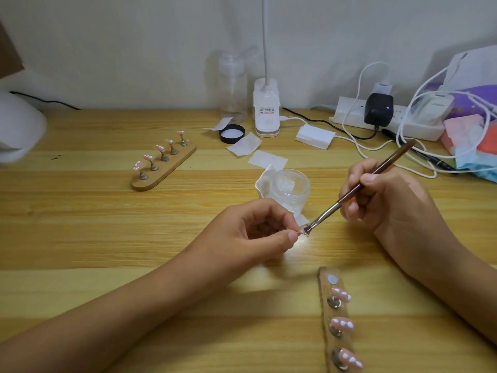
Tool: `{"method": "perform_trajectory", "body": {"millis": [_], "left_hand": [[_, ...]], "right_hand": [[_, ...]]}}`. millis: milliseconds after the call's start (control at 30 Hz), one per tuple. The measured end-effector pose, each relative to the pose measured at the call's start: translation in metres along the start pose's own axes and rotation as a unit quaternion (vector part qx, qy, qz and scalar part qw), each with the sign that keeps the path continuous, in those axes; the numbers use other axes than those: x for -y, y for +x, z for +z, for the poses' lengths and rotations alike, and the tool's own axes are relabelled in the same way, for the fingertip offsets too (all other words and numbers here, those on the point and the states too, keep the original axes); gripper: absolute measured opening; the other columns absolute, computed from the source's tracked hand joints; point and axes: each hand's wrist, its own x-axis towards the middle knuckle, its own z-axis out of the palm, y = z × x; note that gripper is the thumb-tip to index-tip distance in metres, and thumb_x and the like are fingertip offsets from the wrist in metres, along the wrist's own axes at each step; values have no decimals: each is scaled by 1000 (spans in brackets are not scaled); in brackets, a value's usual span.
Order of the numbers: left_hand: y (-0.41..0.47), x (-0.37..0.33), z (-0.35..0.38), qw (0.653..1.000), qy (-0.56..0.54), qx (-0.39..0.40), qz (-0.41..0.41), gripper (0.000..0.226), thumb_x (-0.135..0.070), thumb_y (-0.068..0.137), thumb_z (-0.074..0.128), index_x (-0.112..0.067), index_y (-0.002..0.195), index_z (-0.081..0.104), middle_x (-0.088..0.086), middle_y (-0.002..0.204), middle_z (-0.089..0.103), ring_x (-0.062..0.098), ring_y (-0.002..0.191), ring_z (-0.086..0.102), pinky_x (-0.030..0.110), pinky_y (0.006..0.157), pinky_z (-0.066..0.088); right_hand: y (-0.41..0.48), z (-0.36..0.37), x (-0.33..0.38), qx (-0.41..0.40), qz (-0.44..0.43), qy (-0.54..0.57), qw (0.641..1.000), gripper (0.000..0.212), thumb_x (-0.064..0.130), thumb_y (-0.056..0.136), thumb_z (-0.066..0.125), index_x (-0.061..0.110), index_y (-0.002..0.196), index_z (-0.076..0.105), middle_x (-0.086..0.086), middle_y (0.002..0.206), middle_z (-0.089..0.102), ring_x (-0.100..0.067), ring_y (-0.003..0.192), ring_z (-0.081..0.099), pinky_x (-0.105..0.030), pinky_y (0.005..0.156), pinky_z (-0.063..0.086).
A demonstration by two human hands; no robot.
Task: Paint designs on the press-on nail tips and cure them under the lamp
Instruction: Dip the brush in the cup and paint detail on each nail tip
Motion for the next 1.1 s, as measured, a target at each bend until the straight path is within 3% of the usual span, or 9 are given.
{"method": "perform_trajectory", "body": {"millis": [200, 300, 433, 667, 800, 933, 1100], "left_hand": [[-1, -1, 0, 1000, 0, 9, 8, 8, -19, 84, 68, -27, 83, 70, -13, 84, 67, 6, 76, 58, 22, 71, 51], [0, -2, 0, 1000, 12, 0, 12, 3, -27, 82, 71, -29, 84, 71, -7, 85, 63, 7, 77, 56, 24, 73, 53], [-1, -2, 0, 1000, -10, -5, 5, 11, -19, 84, 67, -28, 86, 74, -13, 83, 69, 3, 72, 60, 16, 70, 49], [-1, 0, -1, 999, -48, -21, -11, 8, -17, 81, 70, -18, 86, 75, -3, 79, 72, 8, 69, 62, 18, 68, 50], [-1, -2, 0, 999, -48, -18, -10, 9, -15, 81, 70, -22, 83, 75, -1, 78, 72, 9, 66, 59, 19, 66, 49], [-1, -2, 0, 998, -48, -23, -11, 6, -14, 81, 70, -18, 82, 74, 2, 79, 73, 11, 66, 60, 19, 66, 50], [-6, -5, 4, 1000, -17, -20, -15, 6, -15, 81, 76, -17, 83, 72, 4, 83, 75, 11, 72, 66, 22, 67, 53]], "right_hand": [[2, -1, 0, -55, -4, 2, 998, 24, 16, 82, 49, 23, 68, 67, -2, 65, 58, -12, 57, 55, -20, 53, 48], [2, -2, 3, -48, -19, 66, 997, 26, 14, 84, 45, 21, 70, 67, -2, 68, 60, -11, 59, 56, -19, 55, 48], [0, -2, 7, -24, -26, 95, 995, 28, 14, 83, 40, 19, 70, 65, -1, 67, 60, -11, 59, 54, -19, 56, 48], [-2, 3, 5, 12, -40, 56, 998, 30, 12, 81, 38, 19, 70, 65, -3, 65, 58, -14, 58, 54, -21, 56, 48], [-4, 3, 4, 24, -47, 36, 998, 21, 10, 82, 38, 11, 78, 59, -5, 66, 58, -15, 60, 55, -23, 57, 49], [-3, 2, 2, 8, -49, 7, 999, 15, 11, 83, 40, 7, 83, 54, -4, 67, 60, -15, 62, 57, -24, 58, 50], [0, -1, -1, -36, -57, 11, 998, 21, 11, 84, 42, 15, 78, 62, -2, 70, 63, -14, 62, 59, -22, 59, 50]]}}
